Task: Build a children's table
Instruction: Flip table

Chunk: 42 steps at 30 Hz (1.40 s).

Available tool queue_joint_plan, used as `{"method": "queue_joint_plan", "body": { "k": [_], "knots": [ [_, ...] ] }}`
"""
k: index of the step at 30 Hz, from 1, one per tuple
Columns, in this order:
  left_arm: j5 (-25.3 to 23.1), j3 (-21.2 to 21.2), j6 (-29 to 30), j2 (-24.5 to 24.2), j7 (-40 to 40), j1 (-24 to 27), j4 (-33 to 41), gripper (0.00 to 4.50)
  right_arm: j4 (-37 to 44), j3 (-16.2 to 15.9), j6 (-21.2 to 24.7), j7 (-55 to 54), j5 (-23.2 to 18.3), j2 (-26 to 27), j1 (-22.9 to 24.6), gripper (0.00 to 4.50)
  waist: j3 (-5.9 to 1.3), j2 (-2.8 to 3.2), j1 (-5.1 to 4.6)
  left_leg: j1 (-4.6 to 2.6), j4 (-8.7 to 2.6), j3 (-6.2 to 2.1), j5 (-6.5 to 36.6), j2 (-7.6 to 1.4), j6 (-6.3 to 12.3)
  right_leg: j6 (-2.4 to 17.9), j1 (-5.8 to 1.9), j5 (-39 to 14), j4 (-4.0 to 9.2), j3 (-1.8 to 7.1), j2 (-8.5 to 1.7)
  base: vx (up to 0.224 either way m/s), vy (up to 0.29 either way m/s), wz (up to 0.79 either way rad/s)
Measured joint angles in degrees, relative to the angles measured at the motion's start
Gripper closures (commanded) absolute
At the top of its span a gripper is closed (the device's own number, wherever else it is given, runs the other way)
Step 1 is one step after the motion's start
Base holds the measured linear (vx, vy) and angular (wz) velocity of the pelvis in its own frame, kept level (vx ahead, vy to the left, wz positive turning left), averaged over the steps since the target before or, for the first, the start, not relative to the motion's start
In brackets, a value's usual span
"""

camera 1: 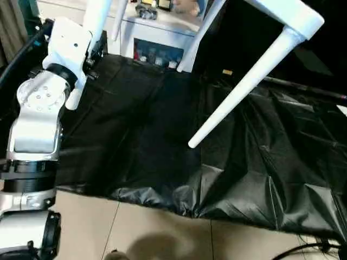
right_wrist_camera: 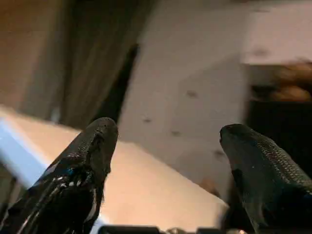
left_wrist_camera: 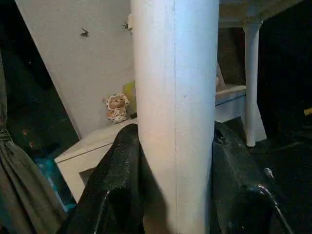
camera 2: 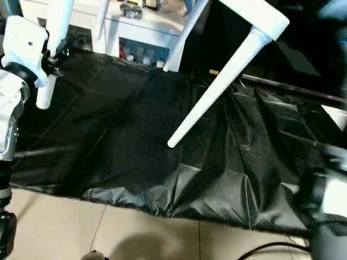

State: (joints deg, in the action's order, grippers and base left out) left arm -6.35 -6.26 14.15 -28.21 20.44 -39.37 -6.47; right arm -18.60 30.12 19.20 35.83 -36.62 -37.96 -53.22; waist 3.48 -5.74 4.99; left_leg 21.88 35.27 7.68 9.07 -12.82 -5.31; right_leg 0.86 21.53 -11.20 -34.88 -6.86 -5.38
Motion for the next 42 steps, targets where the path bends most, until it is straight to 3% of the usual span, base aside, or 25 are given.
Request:
{"method": "queue_joint_plan", "body": {
  "k": [1, 2, 3, 4, 5, 6, 7, 8, 9, 11, 12, 17, 18, 22, 25, 30, 34, 42],
  "knots": [
    [0.02, 0.00, -0.45, -0.14, 0.08, 0.04, -0.30, 2.82, -1.08, 1.58, 0.05, 0.49, -0.53, -0.40, 2.17, 0.73, 0.04, -0.74, 0.12, -0.67, 0.02, 0.79, 0.00, 0.05, 0.00, 0.16, 0.52, -0.57, -0.48, 0.53, -0.14, 0.000, 0.000, 0.00],
    [0.09, -0.01, -0.87, -0.17, 0.13, 0.26, -0.58, 2.82, -2.10, 2.57, 0.09, 1.08, -1.02, -0.53, 4.41, 0.73, 0.35, -0.89, 0.10, -1.30, 0.03, 1.12, 0.17, 0.15, 0.04, -0.10, 0.54, -0.50, -0.43, 0.58, 0.00, -0.003, -0.065, 0.04],
    [0.17, -0.46, -1.05, -0.43, 0.11, 0.64, -0.60, 2.82, -3.23, 2.92, 0.32, 1.36, -1.10, -0.38, 5.75, 0.73, 0.56, -0.64, 0.19, -1.49, 0.96, 1.13, 1.39, 0.05, 0.00, -0.15, 0.30, -0.50, 0.11, -0.41, -0.36, -0.010, 0.004, -0.25],
    [0.21, -1.36, -1.23, -0.90, 0.06, 0.81, -0.82, 2.82, -4.14, 2.96, 0.81, 2.17, -1.28, 0.40, 7.32, 0.73, 0.58, 0.35, 0.10, -1.01, 1.89, 0.33, 3.65, -0.11, 0.00, -0.22, 0.03, -0.46, 1.20, -3.72, -1.72, -0.010, 0.004, -0.25],
    [0.21, -1.55, -1.78, -1.15, 0.06, 0.70, -1.08, 2.82, -3.81, 2.95, 1.44, 3.76, -1.84, 1.02, 10.28, 0.73, 0.53, 1.03, 0.04, -0.85, 1.40, -0.32, 4.43, -0.95, -0.16, -0.23, -1.10, -0.50, 2.69, -6.72, -2.14, 0.140, 0.076, -0.49],
    [0.22, -1.23, -2.20, -1.54, 0.10, -0.17, -1.53, 2.82, -3.84, 2.88, 2.30, 5.39, -2.06, 2.03, 13.77, 0.73, 0.65, 1.63, 0.68, 0.09, 1.62, -1.16, 4.39, -1.48, -0.29, -0.10, -1.67, -3.41, -2.11, -5.52, -1.90, 0.248, 0.047, -0.30],
    [0.22, -0.79, -2.95, -1.63, 0.20, -0.67, -1.44, 2.82, -3.96, 2.98, 2.93, 6.34, -2.16, 2.61, 15.53, 0.73, 0.12, 0.39, 1.15, 0.32, 1.78, 0.06, 4.07, -1.37, -0.70, -0.36, -2.09, -3.92, -4.82, -2.61, -2.19, 0.248, 0.047, -0.30],
    [0.25, -0.87, -3.67, -1.79, 0.21, -0.66, -1.20, 2.82, -4.03, 2.60, 3.19, 7.11, -2.27, 3.32, 15.55, 0.73, -0.16, -0.84, 1.28, 0.22, 1.95, 0.41, 3.89, -0.81, -1.03, -2.41, -2.32, -4.90, -6.73, -0.31, -2.29, 0.116, -0.063, -0.28],
    [0.41, -0.67, -4.00, -1.27, 0.21, -0.60, -1.21, 2.82, -4.04, 1.61, 3.27, 8.29, -2.32, 4.21, 16.08, 0.73, -0.18, -0.51, 1.65, 0.04, 1.59, 0.18, 3.87, -0.24, -1.26, -2.30, -1.51, -5.56, -6.68, -0.06, -2.38, 0.024, -0.093, -0.31],
    [0.50, -0.39, -4.62, -1.22, 0.23, -0.66, -1.14, 2.82, -5.05, -0.58, 2.53, 9.14, -1.69, 5.54, 17.03, 0.73, -0.56, 0.02, 2.18, 0.50, 0.50, -0.29, 3.69, -0.11, -1.48, -2.16, -1.31, -5.47, -6.04, -0.42, -2.09, 0.011, -0.075, -0.23],
    [0.50, -0.27, -4.97, -1.35, 0.27, -0.76, -1.14, 2.82, -6.30, -2.17, 2.08, 9.52, -0.95, 6.69, 17.55, 0.73, -0.79, 0.24, 2.06, 0.34, -0.09, -0.43, 2.93, -0.23, -2.47, -1.81, -1.30, -5.06, -5.52, -0.41, -1.70, 0.000, 0.000, 0.00],
    [1.01, -0.27, -5.89, -1.76, 0.30, -0.99, -0.92, 2.82, -11.94, -6.43, -1.22, 9.58, 2.64, 10.45, 17.72, 0.73, -0.85, 0.30, 1.69, 0.77, -0.81, -0.43, 0.29, -0.35, -2.07, -1.52, -0.58, -3.75, -4.94, -0.05, -1.20, 0.000, 0.000, 0.00],
    [1.23, -0.70, -5.87, -2.36, 0.47, -0.56, -0.60, 2.82, -14.84, -7.20, -2.75, 9.19, 3.95, 11.83, 16.27, 0.73, -0.88, 0.39, 1.66, 0.84, -0.81, -0.37, -0.33, -0.70, -2.11, -1.50, -0.59, -3.68, -4.77, 0.04, -0.89, 0.000, 0.000, 0.00],
    [2.38, -1.14, -5.93, -2.99, 1.15, 0.33, 0.36, 2.82, -23.65, -8.81, -6.54, 7.10, 7.82, 15.34, 11.32, 0.73, -0.89, 0.40, 1.93, 1.19, -0.81, -0.17, -0.78, -0.94, -1.81, -1.12, -0.48, -3.24, -4.01, 0.13, -0.61, 0.000, 0.000, 0.00],
    [2.87, -2.56, -5.82, -4.33, 1.51, 1.74, 0.60, 2.82, -28.13, -9.00, -8.20, 9.44, 7.59, 16.99, 8.56, 0.73, -0.92, 0.31, 1.91, 1.10, -0.80, 0.42, -0.98, -1.00, -1.27, -1.20, -0.40, -3.30, -3.79, 0.61, -0.53, 0.000, 0.000, 0.00],
    [3.29, -4.29, -5.38, -5.15, 1.51, 3.14, 0.53, 2.82, -31.41, -9.41, -8.64, 13.94, 6.96, 19.10, 6.95, 0.73, -1.01, -0.15, 1.59, 1.06, -0.85, 0.61, -0.91, -1.27, -1.16, -1.37, -0.39, -3.02, -3.24, 1.13, 0.04, 0.000, 0.000, 0.00],
    [3.67, -3.70, -5.51, -5.15, 2.10, 3.30, 1.13, 2.82, -33.67, -12.62, -8.81, 16.96, 7.84, 21.87, 4.40, 0.73, -0.96, -0.28, 1.64, 0.75, -1.01, 0.66, -0.94, -1.24, -1.20, -1.39, -0.36, -2.82, -3.24, 1.31, 0.08, 0.000, 0.000, 0.00],
    [5.51, -4.44, -6.81, -5.64, 2.47, 6.34, 0.46, 2.82, -36.98, -14.96, -10.74, 23.69, 10.11, 22.52, 2.03, 0.73, -1.07, -0.53, 3.45, 0.79, -1.17, 0.89, -0.82, -1.17, -1.02, -1.46, -0.34, -2.89, -2.93, 1.53, 0.08, 0.000, 0.000, 0.00]
  ]
}}
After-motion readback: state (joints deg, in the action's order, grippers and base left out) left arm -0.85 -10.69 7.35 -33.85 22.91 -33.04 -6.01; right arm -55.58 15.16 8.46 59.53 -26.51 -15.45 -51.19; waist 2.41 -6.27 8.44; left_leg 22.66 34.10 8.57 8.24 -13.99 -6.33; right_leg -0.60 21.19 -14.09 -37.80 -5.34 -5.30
